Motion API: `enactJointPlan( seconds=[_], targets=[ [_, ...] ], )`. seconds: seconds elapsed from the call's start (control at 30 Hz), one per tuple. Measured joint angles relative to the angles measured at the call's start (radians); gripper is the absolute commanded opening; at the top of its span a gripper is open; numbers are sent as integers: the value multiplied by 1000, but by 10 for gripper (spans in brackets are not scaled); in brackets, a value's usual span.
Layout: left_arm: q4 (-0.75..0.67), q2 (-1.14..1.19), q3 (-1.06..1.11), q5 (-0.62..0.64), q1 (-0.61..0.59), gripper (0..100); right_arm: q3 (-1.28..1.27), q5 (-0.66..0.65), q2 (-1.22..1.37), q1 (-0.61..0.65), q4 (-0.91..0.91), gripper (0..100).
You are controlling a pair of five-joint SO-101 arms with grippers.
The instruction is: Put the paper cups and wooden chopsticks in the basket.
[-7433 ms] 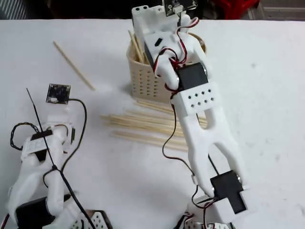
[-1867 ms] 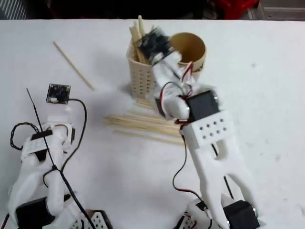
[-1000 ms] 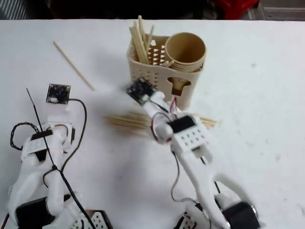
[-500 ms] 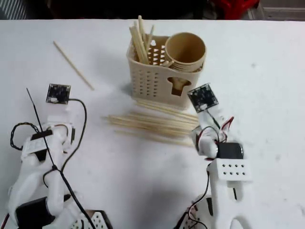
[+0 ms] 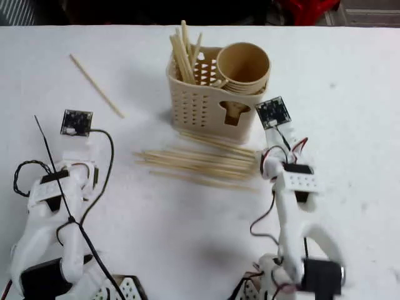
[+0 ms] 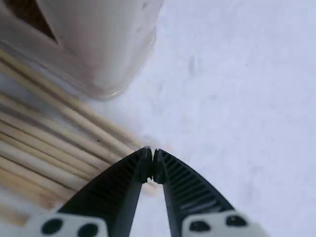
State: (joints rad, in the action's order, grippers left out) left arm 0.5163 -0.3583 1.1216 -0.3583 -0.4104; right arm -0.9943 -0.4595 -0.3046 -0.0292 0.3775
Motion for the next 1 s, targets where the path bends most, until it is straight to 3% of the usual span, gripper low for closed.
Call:
enactJointPlan(
  seconds=[0.3, 0.6, 1.0],
  targets=[
    [0, 0, 0, 0, 0, 98, 120, 133, 245, -11, -115, 16],
    [0, 0, 0, 0, 0, 98, 143, 140, 311, -14, -75, 16],
    [0, 0, 0, 0, 0, 98, -74, -83, 43, 135, 5, 16]
  ],
)
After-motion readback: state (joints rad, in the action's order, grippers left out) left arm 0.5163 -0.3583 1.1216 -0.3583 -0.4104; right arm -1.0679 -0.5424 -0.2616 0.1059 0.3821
